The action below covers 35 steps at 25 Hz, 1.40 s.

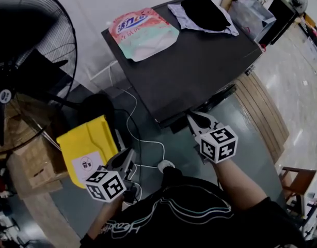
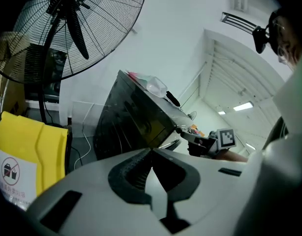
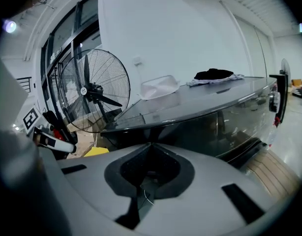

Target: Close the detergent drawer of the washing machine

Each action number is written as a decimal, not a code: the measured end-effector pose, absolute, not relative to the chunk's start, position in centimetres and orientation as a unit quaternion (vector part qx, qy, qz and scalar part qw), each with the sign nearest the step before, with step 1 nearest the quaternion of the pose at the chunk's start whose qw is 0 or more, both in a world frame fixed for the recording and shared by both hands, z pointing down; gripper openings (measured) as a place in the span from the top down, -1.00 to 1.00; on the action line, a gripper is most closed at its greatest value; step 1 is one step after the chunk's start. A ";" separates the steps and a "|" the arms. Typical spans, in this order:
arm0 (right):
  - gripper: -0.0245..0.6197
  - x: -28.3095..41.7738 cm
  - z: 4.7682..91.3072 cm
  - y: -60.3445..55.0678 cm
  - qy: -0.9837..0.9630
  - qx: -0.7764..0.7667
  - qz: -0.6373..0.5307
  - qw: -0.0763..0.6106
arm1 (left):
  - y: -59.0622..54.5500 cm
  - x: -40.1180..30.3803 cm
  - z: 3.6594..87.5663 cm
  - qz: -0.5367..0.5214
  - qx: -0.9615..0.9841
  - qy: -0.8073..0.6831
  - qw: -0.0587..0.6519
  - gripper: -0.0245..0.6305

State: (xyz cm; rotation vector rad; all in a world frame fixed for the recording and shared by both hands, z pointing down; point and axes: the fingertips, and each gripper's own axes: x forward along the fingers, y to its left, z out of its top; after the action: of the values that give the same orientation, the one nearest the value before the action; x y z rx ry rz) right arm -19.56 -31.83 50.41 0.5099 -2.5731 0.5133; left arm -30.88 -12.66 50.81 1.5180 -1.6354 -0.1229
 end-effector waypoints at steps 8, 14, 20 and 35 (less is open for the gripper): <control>0.84 -19.9 50.4 -32.1 -0.936 0.158 0.187 0.252 | -14.5 -31.6 49.2 -0.044 0.624 -0.653 0.426 0.83; 0.84 -19.5 49.3 -30.3 -0.949 0.119 0.165 0.239 | -14.0 -29.8 47.4 -0.038 0.648 -0.642 0.408 0.83; 0.84 -17.3 45.5 -25.2 -0.961 0.086 0.160 0.210 | -12.2 -26.5 44.5 -0.047 0.678 -0.626 0.382 0.83; 0.84 -11.8 29.5 -11.2 -0.988 0.006 0.147 0.045 | -3.4 -18.1 32.2 -0.047 0.735 -0.634 0.237 0.83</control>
State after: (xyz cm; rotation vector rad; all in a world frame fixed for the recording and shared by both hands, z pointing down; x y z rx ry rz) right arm -11.77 -11.16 29.51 0.0189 -3.0177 0.4483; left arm -18.14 -3.38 32.23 2.0130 -1.7372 -0.1279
